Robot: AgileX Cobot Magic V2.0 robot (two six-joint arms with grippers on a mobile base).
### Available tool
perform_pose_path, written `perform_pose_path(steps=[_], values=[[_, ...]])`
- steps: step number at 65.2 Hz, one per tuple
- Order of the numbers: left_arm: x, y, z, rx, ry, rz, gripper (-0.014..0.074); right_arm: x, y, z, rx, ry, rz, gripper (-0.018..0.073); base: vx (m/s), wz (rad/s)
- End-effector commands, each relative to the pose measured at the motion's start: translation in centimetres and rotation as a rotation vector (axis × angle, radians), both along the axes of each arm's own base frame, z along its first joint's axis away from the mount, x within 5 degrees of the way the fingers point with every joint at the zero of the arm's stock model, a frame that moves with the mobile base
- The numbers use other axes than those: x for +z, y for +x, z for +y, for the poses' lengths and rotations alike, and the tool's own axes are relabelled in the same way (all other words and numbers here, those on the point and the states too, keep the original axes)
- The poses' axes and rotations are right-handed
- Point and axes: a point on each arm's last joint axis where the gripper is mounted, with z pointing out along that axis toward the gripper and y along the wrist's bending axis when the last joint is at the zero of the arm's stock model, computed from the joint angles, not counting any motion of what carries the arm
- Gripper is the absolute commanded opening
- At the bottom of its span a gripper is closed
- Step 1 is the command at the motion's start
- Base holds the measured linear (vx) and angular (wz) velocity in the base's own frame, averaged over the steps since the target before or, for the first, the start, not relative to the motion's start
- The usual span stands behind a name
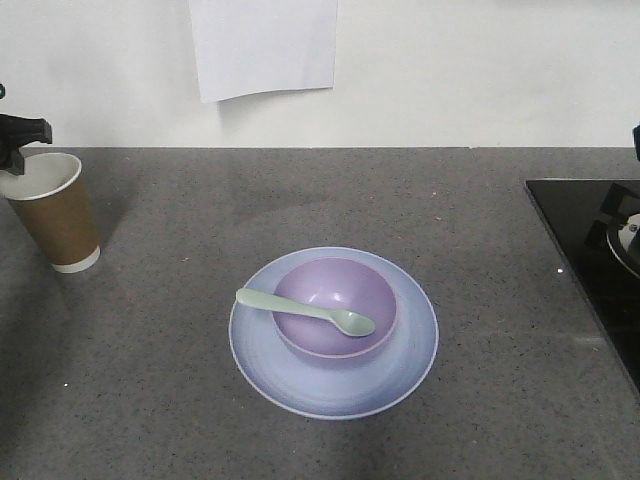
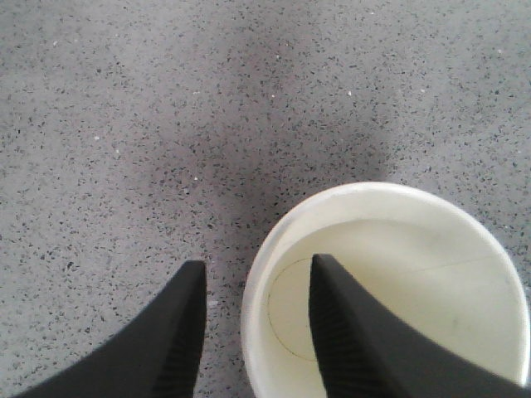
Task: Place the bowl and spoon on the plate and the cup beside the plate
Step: 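Grasp the brown paper cup rim with the left gripper and lift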
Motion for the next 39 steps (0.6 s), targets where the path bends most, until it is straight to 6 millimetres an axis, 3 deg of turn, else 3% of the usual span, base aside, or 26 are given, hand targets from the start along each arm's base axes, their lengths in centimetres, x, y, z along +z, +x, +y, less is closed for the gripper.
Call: perform_pose_path(steps=[1, 23, 39], values=[[3.2, -0.4, 0.0, -0.004, 0.023, -0.143, 0.0298, 1.2, -0.1, -0.1, -0.012, 0.031, -0.079, -0.0005, 0.00, 0.00], [2.9, -0.1, 0.0, -0.004, 0.023, -0.145, 0.0297, 1.2, -0.1, -0.1, -0.012, 0.032, -0.078, -0.0005, 0.00, 0.00], [-0.7, 0.8, 0.1, -0.002, -0.004, 0.023, 0.0297, 1.2, -0.1, 0.0, -0.011, 0.031, -0.075, -0.0005, 0.00, 0.00]])
